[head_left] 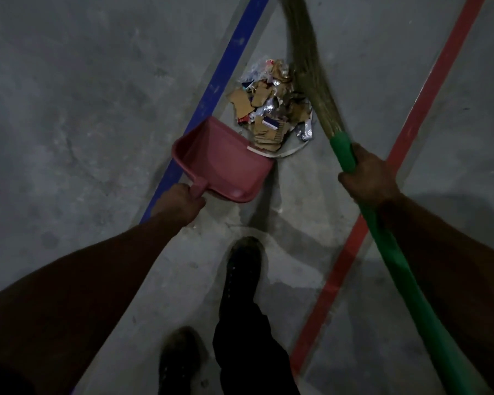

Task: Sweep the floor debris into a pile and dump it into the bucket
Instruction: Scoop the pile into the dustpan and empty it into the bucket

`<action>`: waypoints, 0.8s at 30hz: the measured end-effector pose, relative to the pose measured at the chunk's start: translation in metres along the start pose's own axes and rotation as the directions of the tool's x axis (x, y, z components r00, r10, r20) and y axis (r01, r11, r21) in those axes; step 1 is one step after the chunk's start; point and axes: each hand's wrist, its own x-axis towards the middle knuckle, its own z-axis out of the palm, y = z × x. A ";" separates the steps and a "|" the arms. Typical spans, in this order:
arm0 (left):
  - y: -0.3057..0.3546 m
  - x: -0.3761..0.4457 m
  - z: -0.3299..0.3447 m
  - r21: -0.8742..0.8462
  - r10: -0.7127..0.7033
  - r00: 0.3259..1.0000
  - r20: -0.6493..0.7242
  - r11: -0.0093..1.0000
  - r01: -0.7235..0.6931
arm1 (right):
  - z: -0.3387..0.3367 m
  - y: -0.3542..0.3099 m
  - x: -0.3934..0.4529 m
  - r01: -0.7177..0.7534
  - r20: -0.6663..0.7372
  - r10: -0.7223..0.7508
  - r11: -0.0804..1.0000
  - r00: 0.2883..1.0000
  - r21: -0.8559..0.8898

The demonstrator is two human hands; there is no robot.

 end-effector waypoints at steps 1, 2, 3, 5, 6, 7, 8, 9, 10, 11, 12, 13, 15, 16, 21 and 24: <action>-0.001 0.003 0.002 0.006 0.017 1.000 -0.012 1.000 -0.017 | 0.006 -0.001 -0.002 0.001 0.019 0.000 1.000 1.000 -0.030; -0.002 0.007 0.004 0.007 0.026 0.999 -0.021 1.000 -0.026 | 0.014 0.000 -0.006 0.005 0.032 -0.002 0.998 0.999 -0.069; -0.003 0.011 0.005 0.014 0.046 0.998 -0.034 0.999 -0.046 | 0.023 0.002 -0.011 0.011 0.041 -0.007 0.994 0.999 -0.109; -0.006 0.021 0.010 0.020 0.086 0.995 -0.059 0.996 -0.085 | 0.041 0.009 -0.026 0.008 0.034 -0.003 0.989 0.999 -0.148; -0.007 0.025 0.011 0.020 0.099 0.992 -0.077 0.995 -0.098 | 0.049 0.013 -0.033 0.003 0.015 -0.001 0.989 1.000 -0.147; -0.008 0.028 0.013 0.032 0.113 0.989 -0.091 0.993 -0.111 | 0.056 0.017 -0.038 0.000 -0.008 -0.001 0.990 1.000 -0.141; -0.010 0.029 0.014 0.052 0.130 0.986 -0.101 0.991 -0.125 | 0.062 0.022 -0.043 -0.010 -0.035 0.006 0.992 0.999 -0.125; -0.011 0.030 0.015 0.075 0.151 0.981 -0.117 0.987 -0.143 | 0.065 0.024 -0.047 -0.017 -0.065 0.011 0.995 0.998 -0.094; -0.013 0.031 0.015 0.101 0.175 0.975 -0.140 0.982 -0.162 | 0.068 0.024 -0.050 -0.021 -0.096 0.016 0.998 0.995 -0.055; -0.016 0.031 0.016 0.143 0.205 0.964 -0.170 0.973 -0.182 | 0.069 0.024 -0.050 -0.021 -0.127 0.019 1.000 0.992 -0.020; -0.019 0.031 0.017 0.201 0.250 0.947 -0.202 0.957 -0.209 | 0.069 0.023 -0.047 -0.015 -0.156 0.015 1.000 0.988 0.000; -0.023 0.031 0.019 0.265 0.306 0.923 -0.232 0.933 -0.243 | 0.069 0.023 -0.041 -0.003 -0.176 0.003 1.000 0.984 0.003; -0.035 0.037 0.024 0.368 0.428 0.858 -0.285 0.875 -0.315 | 0.068 0.021 -0.021 0.029 -0.205 -0.032 0.999 0.978 -0.017; -0.040 0.041 0.026 0.402 0.471 0.827 -0.306 0.852 -0.336 | 0.067 0.020 -0.010 0.032 -0.208 -0.037 0.999 0.977 -0.026; -0.064 0.062 0.037 0.512 0.554 0.762 -0.335 0.786 -0.346 | 0.073 0.014 0.026 0.038 -0.179 -0.073 0.981 0.981 -0.191; -0.074 0.073 0.042 0.570 0.603 0.724 -0.334 0.741 -0.355 | 0.092 0.018 0.032 0.034 -0.127 -0.064 0.973 0.990 -0.230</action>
